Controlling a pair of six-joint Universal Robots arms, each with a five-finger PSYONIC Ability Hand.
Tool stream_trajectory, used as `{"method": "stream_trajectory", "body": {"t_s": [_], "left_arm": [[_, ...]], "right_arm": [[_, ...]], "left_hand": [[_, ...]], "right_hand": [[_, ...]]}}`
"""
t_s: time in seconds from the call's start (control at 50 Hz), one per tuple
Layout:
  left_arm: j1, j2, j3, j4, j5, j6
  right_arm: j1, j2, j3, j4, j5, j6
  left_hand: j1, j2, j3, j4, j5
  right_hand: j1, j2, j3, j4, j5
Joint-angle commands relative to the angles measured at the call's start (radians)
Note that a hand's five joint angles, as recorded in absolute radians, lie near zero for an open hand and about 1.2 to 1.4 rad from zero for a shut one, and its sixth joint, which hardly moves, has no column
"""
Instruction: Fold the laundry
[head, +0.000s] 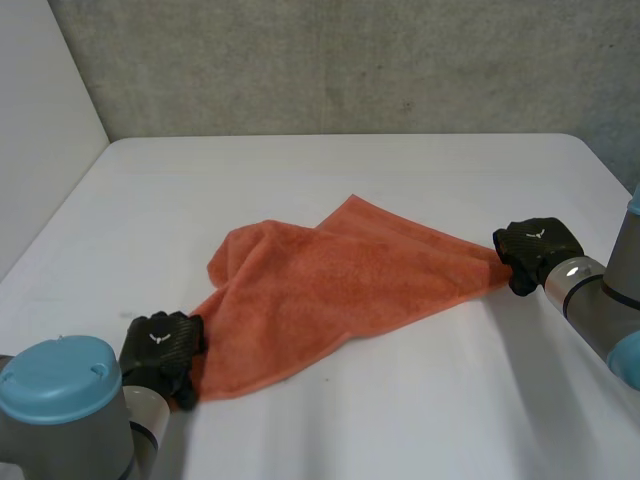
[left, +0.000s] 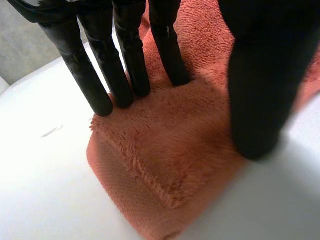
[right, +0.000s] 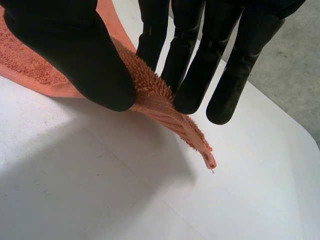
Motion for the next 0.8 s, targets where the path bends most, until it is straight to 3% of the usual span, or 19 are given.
{"method": "stream_trajectory", "body": {"t_s": [0.02,0.22,0.34,0.54,0.7,0.8], "left_arm": [[0.000,-0.001,0.014,0.000,0.000,0.002],[0.003,-0.018,0.035,0.005,0.000,0.002],[0.014,-0.010,0.046,0.003,0.000,0.003],[0.066,0.156,0.032,-0.011,0.004,0.008],[0.150,0.381,0.058,-0.150,0.027,0.037],[0.201,0.452,0.091,-0.253,0.080,0.049]], "right_arm": [[0.001,0.000,0.000,0.000,0.000,0.000],[0.001,0.000,0.000,0.000,0.000,0.000],[-0.002,0.000,-0.002,0.000,0.000,0.000],[-0.012,-0.072,-0.025,0.026,-0.002,-0.025],[-0.045,-0.190,-0.064,0.245,-0.006,-0.245],[-0.091,-0.313,-0.066,0.553,-0.002,-0.412]], "left_hand": [[0.148,0.140,0.140,0.140,0.206],[0.283,0.275,0.276,0.275,0.342],[0.708,0.700,0.700,0.700,0.766],[0.708,0.701,0.701,0.701,0.767],[0.708,0.701,0.701,0.701,0.767],[0.708,0.701,0.701,0.701,0.767]], "right_hand": [[0.423,0.215,0.203,0.203,0.243],[0.423,0.215,0.203,0.203,0.243],[0.423,0.215,0.203,0.203,0.243],[0.423,0.215,0.203,0.203,0.243],[0.423,0.215,0.203,0.203,0.243],[0.423,0.215,0.203,0.203,0.243]]}}
